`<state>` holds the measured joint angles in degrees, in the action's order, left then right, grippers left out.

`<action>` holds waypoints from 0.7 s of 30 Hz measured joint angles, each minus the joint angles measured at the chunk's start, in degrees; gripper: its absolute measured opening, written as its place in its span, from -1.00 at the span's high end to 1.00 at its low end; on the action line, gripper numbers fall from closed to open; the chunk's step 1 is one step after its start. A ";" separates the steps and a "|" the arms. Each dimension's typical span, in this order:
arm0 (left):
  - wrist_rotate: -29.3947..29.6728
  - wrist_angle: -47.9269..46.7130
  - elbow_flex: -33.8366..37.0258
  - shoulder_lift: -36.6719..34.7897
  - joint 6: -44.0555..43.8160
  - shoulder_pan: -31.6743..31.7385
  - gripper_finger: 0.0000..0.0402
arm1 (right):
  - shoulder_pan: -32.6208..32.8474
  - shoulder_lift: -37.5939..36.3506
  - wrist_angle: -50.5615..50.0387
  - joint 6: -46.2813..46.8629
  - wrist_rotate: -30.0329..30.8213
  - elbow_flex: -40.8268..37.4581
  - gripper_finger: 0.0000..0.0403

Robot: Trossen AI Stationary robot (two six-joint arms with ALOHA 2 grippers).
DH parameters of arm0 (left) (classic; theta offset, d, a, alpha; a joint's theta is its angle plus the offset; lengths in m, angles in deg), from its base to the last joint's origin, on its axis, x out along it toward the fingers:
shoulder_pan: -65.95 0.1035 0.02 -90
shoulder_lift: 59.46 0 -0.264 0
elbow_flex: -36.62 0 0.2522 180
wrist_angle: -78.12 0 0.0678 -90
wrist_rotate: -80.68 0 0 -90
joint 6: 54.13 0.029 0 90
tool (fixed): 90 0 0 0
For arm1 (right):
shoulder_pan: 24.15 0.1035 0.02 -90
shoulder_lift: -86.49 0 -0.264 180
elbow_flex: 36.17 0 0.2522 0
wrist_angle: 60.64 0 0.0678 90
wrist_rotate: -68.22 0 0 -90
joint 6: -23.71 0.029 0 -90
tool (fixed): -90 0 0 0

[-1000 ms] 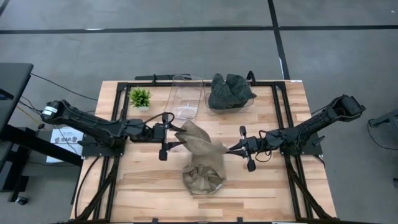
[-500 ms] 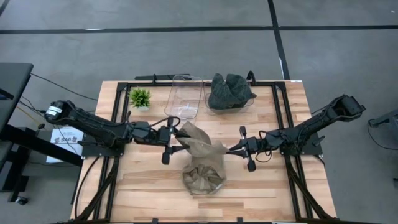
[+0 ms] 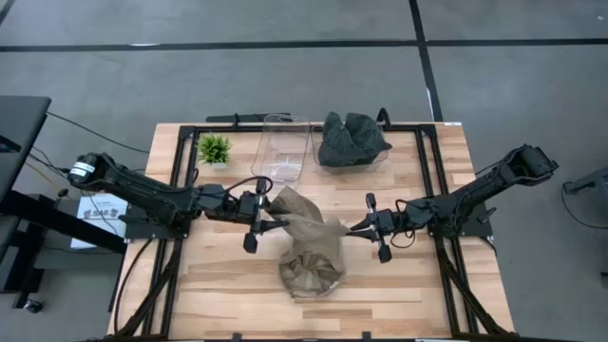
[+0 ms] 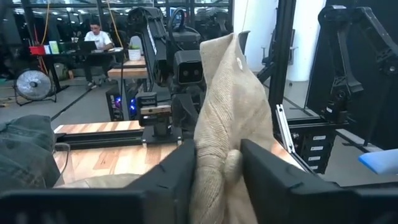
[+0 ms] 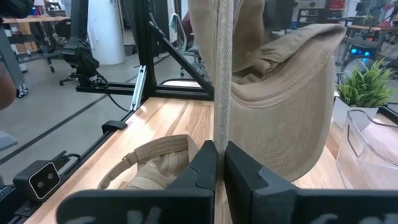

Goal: Pick & Place hat
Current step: Put the top light brown cap into the left transparent bin

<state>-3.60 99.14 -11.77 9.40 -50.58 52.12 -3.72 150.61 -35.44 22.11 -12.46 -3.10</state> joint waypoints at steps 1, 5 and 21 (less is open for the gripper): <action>0.00 0.00 0.00 0.00 0.00 0.00 0.45 | 0.00 0.00 0.00 0.00 0.00 0.00 0.98; -0.04 0.00 0.00 0.00 0.00 0.45 0.81 | 0.00 0.00 0.02 0.00 -0.04 0.00 0.98; 0.02 1.73 0.00 0.00 -0.31 0.87 0.86 | 0.00 0.00 -3.39 3.42 -0.37 0.02 0.61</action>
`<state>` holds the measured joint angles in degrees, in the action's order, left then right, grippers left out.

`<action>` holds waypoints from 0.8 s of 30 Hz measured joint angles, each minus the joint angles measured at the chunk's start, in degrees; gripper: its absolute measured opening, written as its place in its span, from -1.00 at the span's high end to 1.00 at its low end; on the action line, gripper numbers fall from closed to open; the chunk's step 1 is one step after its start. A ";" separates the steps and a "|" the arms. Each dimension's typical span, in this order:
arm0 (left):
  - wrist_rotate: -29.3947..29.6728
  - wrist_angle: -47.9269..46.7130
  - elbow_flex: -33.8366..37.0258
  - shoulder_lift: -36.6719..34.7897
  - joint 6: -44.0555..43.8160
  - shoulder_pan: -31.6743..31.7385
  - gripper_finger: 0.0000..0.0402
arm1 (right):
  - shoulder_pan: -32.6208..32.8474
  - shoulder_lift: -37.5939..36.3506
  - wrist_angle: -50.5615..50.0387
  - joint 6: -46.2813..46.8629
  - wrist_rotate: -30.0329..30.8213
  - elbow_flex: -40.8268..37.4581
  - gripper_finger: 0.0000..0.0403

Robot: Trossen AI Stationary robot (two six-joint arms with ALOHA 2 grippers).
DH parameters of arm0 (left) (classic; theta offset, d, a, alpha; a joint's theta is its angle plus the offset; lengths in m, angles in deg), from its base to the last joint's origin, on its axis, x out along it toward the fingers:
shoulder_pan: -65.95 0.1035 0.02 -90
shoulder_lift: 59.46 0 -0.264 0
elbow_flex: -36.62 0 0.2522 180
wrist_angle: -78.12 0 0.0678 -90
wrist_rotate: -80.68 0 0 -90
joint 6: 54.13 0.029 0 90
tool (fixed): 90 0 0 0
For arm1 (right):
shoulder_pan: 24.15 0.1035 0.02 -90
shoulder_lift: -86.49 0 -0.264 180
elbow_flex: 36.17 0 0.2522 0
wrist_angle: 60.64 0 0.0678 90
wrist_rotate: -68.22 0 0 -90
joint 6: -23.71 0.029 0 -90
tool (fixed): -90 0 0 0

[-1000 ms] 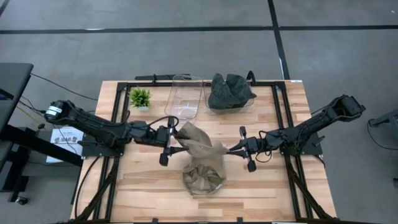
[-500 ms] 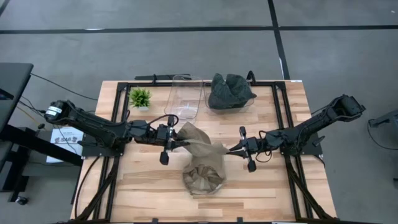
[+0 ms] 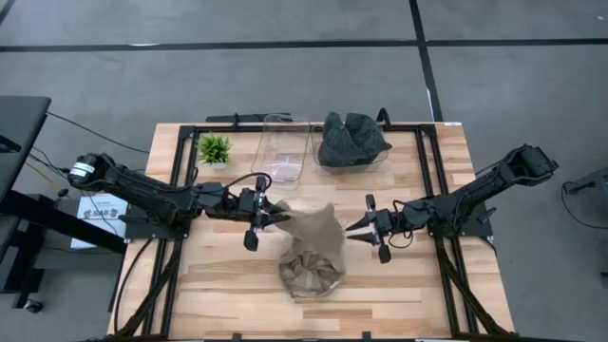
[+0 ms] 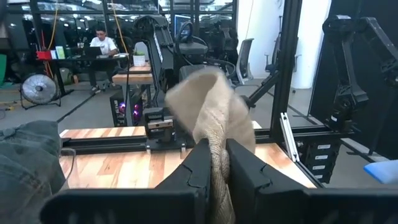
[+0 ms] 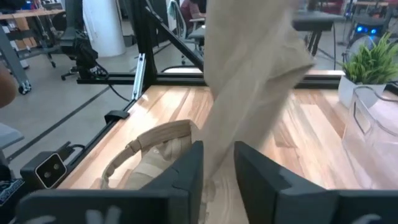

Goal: Pick & Place hat
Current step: Put the top light brown cap into the left transparent bin

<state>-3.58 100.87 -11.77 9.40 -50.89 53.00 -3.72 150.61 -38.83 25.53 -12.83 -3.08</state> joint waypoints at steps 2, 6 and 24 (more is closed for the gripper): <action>-0.04 0.11 0.00 0.00 -0.75 0.23 0.85 | 0.00 0.00 -0.32 0.26 -0.02 0.00 0.52; 0.00 0.59 0.00 0.00 -2.21 1.14 0.85 | 0.00 -0.02 -0.48 0.29 0.00 0.00 0.32; -4.19 -6.78 -2.05 -11.27 -3.67 12.45 0.85 | 0.00 -0.48 -1.28 0.15 0.02 0.00 0.13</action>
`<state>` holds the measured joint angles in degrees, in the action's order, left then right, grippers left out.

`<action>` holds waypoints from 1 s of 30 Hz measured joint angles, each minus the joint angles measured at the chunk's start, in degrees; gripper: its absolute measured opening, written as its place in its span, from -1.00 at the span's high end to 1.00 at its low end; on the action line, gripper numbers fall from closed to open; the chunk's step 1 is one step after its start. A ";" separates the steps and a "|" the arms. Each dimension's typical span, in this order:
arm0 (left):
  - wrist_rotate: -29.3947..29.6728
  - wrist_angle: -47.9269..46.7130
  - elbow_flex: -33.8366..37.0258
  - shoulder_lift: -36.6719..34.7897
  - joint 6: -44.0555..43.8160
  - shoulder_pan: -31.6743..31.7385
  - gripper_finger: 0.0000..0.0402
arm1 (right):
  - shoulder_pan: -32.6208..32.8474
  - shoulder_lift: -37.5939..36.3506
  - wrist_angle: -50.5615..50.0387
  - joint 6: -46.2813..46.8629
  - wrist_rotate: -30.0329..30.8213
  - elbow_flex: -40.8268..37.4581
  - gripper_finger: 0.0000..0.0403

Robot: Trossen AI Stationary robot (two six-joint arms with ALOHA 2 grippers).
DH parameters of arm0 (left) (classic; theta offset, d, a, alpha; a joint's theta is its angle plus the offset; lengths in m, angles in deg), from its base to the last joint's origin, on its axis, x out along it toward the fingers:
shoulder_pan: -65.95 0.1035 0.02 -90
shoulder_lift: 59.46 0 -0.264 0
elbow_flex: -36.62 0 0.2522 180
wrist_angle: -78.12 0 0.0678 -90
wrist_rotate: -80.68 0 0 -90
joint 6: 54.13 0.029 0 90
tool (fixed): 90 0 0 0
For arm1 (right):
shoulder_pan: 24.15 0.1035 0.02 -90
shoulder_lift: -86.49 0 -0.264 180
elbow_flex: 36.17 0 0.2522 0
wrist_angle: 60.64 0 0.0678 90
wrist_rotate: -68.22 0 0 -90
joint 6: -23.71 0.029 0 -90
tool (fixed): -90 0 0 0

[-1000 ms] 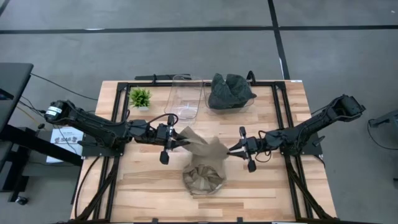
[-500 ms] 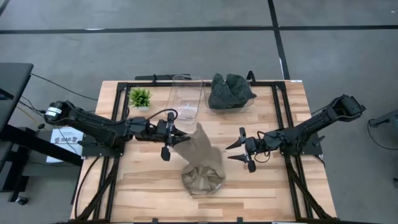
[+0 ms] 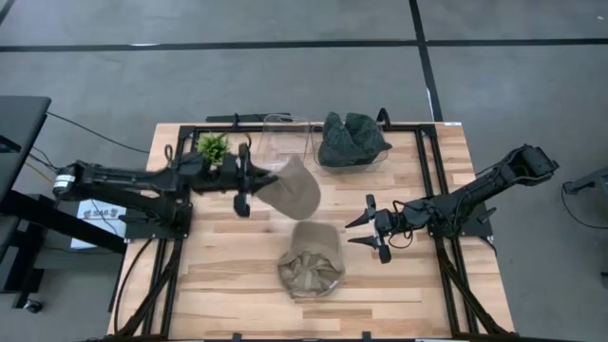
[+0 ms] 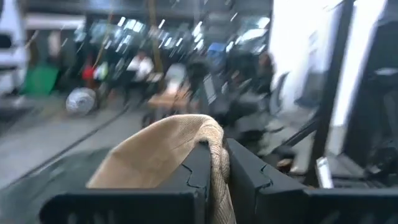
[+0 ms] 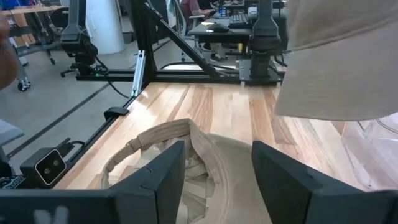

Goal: Pick & Place hat
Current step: Put the top light brown cap into the left transparent bin

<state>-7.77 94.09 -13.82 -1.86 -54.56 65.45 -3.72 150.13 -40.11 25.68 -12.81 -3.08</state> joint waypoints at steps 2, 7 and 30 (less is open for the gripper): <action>0.03 -9.74 -3.70 -0.95 -0.82 2.81 0.86 | 0.00 0.00 -0.03 -0.34 0.00 0.00 0.16; 0.10 -30.23 -15.96 0.68 1.51 9.41 0.85 | -0.52 0.00 -0.07 -0.44 0.00 0.00 0.22; -20.47 -41.72 -32.40 17.08 44.36 35.69 0.85 | -2.95 0.00 -7.34 -2.41 0.24 0.00 0.34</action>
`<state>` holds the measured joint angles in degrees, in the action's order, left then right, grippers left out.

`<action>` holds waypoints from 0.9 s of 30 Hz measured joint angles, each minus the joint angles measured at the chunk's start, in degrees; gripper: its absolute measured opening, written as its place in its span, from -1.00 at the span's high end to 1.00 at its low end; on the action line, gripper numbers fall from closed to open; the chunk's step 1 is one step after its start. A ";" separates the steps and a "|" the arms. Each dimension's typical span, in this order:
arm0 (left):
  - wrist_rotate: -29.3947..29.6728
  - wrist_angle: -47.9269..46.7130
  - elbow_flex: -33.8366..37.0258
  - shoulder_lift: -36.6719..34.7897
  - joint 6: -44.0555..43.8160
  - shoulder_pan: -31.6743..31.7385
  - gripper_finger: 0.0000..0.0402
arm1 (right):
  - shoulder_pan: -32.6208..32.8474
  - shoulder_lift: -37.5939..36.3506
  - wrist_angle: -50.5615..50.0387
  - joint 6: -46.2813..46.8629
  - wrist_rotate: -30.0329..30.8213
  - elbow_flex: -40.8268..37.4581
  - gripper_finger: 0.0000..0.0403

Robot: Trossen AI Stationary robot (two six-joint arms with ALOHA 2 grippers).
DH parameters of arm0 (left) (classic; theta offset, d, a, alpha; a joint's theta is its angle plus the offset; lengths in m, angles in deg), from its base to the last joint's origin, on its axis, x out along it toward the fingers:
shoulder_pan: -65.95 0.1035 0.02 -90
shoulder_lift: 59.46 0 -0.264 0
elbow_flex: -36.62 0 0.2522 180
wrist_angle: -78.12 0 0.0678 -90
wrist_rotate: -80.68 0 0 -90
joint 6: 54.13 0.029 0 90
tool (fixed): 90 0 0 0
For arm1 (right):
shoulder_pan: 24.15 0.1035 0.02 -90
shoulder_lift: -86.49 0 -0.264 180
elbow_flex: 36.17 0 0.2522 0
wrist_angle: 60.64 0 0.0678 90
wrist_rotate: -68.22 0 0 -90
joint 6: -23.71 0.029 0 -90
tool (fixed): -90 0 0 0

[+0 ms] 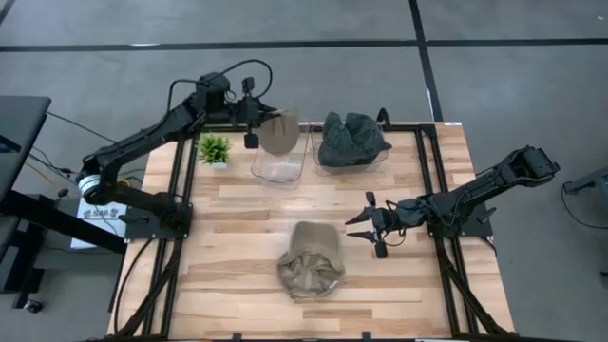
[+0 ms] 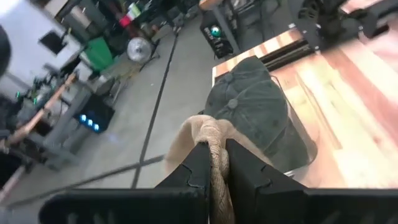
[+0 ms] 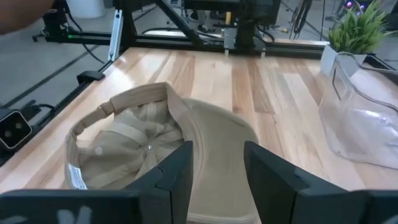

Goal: Pick & Place hat
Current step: Put the top light brown cap into the left transparent bin

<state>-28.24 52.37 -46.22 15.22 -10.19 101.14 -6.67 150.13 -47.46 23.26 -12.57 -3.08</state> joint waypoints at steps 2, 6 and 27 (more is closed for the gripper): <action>-3.82 -0.04 0.00 0.69 2.86 1.93 0.85 | 0.00 0.00 0.06 -0.02 0.13 0.00 0.34; -8.42 0.17 0.00 2.16 7.66 3.80 0.85 | 0.00 0.00 0.06 -0.02 2.36 0.00 0.35; -8.80 0.15 0.00 8.92 29.10 2.95 0.85 | 1.02 0.22 0.06 13.59 7.65 0.00 0.40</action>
<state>-37.05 52.52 -46.22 24.14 18.91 104.10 -5.65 150.35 -47.40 36.85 -4.92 -3.08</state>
